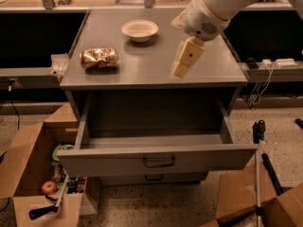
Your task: Place orange can into top drawer
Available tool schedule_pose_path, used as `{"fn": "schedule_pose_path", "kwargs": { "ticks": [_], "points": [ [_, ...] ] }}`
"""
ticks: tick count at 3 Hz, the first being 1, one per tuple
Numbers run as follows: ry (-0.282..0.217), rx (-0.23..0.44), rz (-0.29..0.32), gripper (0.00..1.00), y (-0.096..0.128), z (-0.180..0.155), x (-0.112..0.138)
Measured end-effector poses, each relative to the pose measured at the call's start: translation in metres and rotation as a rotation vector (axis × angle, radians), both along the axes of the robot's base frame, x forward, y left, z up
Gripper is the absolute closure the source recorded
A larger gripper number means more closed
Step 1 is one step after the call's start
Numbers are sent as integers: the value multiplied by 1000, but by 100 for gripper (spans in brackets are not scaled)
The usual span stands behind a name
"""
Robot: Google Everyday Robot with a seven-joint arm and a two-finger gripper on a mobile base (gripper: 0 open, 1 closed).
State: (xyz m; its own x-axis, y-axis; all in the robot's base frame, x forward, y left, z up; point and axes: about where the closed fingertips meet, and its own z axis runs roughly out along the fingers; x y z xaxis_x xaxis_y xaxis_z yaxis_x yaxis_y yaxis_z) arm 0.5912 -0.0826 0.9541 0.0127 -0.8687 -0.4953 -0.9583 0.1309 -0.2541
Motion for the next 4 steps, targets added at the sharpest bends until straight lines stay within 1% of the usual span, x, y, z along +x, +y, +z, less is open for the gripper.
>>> {"fn": "schedule_pose_path", "kwargs": {
  "ticks": [1,2,3,4],
  "points": [
    [-4,123,20,0,52,-11,63],
    [5,210,19,0,86,-22,94],
    [71,290,65,0,167,-62,131],
    [71,290,65,0,168,-62,131]
  ]
}}
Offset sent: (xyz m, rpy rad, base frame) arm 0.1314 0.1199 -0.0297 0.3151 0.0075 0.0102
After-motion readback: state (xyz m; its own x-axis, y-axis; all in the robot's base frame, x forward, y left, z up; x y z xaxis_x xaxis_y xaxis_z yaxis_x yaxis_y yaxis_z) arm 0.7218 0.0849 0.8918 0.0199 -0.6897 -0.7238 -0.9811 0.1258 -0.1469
